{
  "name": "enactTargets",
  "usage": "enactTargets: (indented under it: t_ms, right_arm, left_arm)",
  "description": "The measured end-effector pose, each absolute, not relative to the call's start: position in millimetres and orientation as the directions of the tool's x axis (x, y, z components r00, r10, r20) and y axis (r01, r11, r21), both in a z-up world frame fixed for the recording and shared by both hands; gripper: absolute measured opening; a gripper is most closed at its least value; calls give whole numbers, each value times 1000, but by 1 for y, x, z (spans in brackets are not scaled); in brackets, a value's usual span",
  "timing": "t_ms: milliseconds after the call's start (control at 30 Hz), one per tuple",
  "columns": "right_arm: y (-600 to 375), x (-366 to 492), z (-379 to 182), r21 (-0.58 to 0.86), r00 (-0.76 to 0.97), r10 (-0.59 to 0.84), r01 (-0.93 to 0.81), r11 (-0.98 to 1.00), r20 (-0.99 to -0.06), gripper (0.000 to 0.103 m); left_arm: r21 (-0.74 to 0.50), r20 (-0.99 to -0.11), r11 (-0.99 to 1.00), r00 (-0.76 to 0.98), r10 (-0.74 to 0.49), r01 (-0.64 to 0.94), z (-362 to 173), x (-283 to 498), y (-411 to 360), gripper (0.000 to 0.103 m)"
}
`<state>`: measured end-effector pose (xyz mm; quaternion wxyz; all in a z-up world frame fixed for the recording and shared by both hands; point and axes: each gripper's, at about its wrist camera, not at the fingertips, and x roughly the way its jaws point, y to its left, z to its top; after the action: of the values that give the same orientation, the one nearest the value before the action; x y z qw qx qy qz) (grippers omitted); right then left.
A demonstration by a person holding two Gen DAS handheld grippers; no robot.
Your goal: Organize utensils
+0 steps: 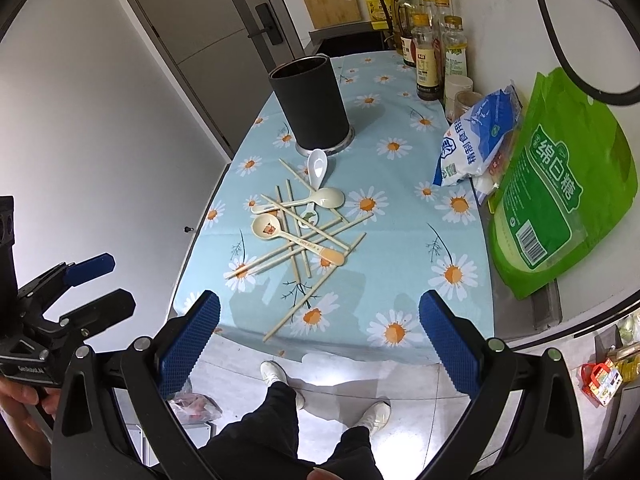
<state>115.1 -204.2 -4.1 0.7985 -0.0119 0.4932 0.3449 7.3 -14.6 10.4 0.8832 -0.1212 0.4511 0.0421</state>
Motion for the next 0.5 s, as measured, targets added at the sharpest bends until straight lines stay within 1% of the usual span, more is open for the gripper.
enactTargets:
  t_ms: [267, 333, 433, 500]
  right_arm:
    - [-216, 122, -6, 359, 250, 574, -573, 737, -779, 99]
    - [-218, 126, -8, 366, 242, 583, -580, 728, -776, 99]
    - [-222, 133, -7, 364, 264, 589, -578, 730, -764, 99]
    - [-223, 141, -12, 393, 232, 598, -566, 725, -767, 99]
  left_arm:
    - [-207, -813, 953, 581, -43, -219, 2, 14, -21, 96]
    - [-260, -810, 931, 582, -66, -255, -2, 14, -15, 96]
    - [-303, -808, 906, 584, -80, -296, -5, 13, -11, 96]
    - [-337, -801, 885, 592, -89, -322, -7, 12, -6, 96]
